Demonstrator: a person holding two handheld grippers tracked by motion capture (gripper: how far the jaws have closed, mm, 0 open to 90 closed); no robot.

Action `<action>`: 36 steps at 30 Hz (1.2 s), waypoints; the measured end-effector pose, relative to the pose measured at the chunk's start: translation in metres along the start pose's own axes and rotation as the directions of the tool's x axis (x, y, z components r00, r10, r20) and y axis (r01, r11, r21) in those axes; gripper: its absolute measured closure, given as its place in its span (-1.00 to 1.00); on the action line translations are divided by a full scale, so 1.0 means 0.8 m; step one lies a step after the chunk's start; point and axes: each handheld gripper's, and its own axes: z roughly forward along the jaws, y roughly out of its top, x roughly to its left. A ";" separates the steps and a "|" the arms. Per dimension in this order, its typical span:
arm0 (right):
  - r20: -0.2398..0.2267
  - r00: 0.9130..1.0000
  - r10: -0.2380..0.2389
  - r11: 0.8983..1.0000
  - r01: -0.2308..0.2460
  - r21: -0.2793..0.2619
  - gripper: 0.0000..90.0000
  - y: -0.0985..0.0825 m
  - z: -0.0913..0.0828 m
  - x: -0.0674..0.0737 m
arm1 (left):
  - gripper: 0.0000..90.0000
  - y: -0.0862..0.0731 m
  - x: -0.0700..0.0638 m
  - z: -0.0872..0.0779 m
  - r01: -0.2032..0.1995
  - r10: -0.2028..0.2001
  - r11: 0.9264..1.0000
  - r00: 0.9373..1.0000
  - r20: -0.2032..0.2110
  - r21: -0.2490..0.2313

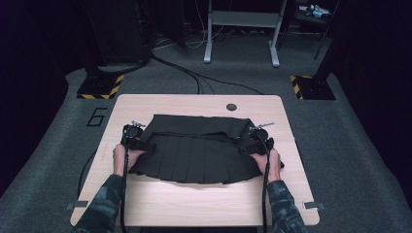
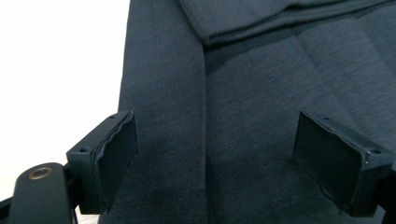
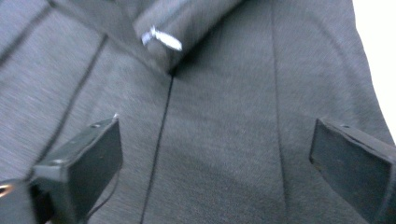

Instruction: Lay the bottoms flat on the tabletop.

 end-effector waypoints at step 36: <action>0.056 0.997 -0.057 0.998 0.059 -0.030 -1.00 -0.059 -0.001 0.020 | -0.73 -0.080 -0.020 -0.022 0.003 -0.002 0.995 1.000 0.008 -0.101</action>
